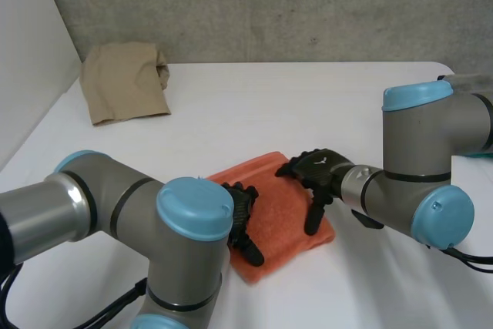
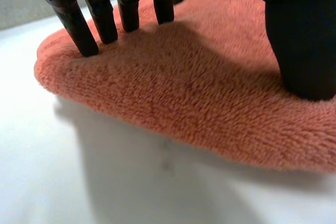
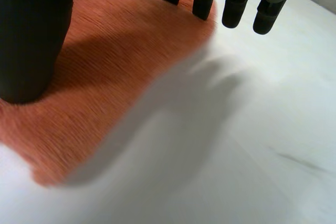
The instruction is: Fold the laundry.
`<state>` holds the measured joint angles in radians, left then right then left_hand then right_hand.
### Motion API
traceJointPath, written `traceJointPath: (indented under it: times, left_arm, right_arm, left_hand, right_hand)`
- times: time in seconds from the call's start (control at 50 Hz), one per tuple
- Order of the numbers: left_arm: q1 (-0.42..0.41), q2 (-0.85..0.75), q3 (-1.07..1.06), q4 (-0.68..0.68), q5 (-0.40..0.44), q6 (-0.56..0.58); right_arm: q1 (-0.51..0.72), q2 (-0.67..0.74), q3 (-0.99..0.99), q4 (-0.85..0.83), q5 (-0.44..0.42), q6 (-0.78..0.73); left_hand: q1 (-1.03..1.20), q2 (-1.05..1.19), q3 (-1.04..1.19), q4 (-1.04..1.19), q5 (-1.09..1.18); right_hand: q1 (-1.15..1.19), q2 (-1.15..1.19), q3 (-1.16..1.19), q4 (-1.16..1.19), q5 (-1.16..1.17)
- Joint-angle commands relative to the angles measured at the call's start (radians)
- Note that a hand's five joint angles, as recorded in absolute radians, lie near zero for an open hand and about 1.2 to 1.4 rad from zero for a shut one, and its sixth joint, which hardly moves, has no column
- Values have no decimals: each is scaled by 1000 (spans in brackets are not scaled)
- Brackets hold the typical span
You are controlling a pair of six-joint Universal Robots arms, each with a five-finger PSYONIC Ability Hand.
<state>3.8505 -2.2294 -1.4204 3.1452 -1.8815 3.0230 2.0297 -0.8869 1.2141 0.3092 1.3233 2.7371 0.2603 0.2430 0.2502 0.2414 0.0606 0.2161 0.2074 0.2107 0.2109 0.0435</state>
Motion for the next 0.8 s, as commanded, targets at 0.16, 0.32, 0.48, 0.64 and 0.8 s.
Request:
traceJointPath:
  times: [0.16, 0.32, 0.48, 0.64, 0.8]
  left_arm:
    - [21, 62, 78, -42, 12, 168]
    - [43, 234, 112, -22, 102, 209]
    - [161, 327, 152, -43, 499, 212]
    - [213, 346, 158, -86, 792, 208]
    - [207, 332, 152, -85, 772, 208]
  right_arm:
    - [-13, -102, 145, -216, 47, -103]
    - [3, -342, 390, -381, -38, -135]
    - [6, -443, 688, -536, -108, -154]
    - [15, -379, 806, -766, -113, -151]
    - [33, -251, 760, -872, -116, -154]
  left_hand:
    - [-26, -9, -16, -7, -1]
    - [-38, -21, -28, -19, -13]
    - [-20, -3, -10, -2, 5]
    - [-20, -3, -10, -2, 5]
    - [-20, -3, -10, -2, 5]
  right_hand:
    - [-42, -33, -36, -36, -44]
    - [-42, -33, -36, -36, -44]
    - [-42, -33, -36, -36, -44]
    - [-42, -33, -36, -36, -44]
    - [154, 162, 159, 159, 152]
